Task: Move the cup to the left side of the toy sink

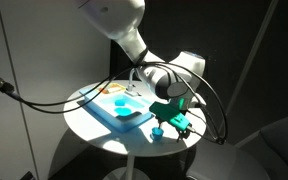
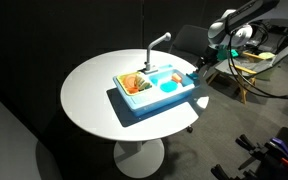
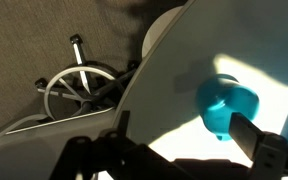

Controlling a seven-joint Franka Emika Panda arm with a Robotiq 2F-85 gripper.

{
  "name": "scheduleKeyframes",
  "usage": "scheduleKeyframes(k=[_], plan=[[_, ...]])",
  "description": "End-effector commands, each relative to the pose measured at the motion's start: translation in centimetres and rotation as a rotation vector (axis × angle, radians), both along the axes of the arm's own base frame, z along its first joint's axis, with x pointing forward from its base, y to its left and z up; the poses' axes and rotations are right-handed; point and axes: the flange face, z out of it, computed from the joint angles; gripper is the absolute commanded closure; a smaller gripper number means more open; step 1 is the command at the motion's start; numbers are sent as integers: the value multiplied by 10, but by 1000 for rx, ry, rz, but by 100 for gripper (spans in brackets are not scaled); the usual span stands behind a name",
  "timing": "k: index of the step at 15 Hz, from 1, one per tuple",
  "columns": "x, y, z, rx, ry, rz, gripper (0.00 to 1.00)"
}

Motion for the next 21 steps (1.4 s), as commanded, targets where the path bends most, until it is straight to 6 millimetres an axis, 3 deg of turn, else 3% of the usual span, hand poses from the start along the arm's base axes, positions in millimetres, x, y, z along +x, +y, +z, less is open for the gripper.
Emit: scheduleKeyframes(k=[1,12,13,14,21], plan=[[9,-3,-6,25,-8,22,0],[13,-4,-33,30,22,30,0],[13,-3,-33,30,23,33,16],[14,-3,-34,30,22,35,26],[18,3,-32,29,17,45,84]])
